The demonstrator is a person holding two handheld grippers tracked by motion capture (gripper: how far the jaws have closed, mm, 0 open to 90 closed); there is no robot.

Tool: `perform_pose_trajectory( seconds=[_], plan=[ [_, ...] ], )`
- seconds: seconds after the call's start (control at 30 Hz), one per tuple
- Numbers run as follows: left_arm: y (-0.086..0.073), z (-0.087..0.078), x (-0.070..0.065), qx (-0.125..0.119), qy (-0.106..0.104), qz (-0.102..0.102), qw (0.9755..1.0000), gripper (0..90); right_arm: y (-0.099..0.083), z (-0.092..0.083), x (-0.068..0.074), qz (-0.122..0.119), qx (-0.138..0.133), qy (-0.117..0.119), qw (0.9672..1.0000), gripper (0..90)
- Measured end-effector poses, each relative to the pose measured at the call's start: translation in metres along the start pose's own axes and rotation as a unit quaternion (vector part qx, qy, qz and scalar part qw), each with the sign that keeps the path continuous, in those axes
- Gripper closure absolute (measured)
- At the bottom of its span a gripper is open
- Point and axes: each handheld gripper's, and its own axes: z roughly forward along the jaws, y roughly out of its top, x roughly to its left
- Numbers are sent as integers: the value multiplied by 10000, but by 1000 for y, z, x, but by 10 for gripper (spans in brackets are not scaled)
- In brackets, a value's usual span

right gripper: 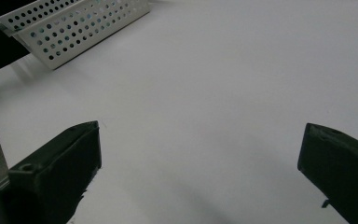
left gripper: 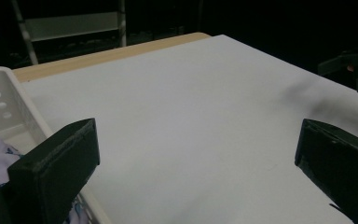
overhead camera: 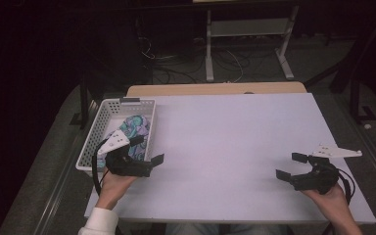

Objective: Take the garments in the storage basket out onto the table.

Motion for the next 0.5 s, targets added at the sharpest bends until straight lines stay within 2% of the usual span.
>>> perform_pose_trajectory(
  seconds=[0.23,0.37,0.5],
  plan=[
    [5,-4,5,84,58,26,9999,0,0,0,0,-10,-9,-1,10000,0],
    [14,-9,12,127,-7,-59,9999,0,0,1,0,-27,10,6,10000,0],
    [22,-12,14,203,13,9,9998,0,0,1,0,-22,17,12,10000,0]
  ],
)
